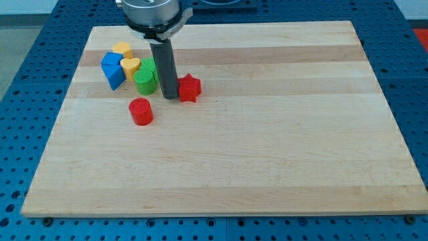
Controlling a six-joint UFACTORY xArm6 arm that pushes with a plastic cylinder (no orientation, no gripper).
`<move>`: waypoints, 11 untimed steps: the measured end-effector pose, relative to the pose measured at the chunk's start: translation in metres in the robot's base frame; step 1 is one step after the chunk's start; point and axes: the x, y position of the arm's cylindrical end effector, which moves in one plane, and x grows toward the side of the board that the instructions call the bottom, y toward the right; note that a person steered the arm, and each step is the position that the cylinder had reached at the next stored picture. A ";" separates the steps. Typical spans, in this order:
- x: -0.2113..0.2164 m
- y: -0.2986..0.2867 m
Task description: Push the green blocks slightly upwards
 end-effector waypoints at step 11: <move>-0.029 -0.078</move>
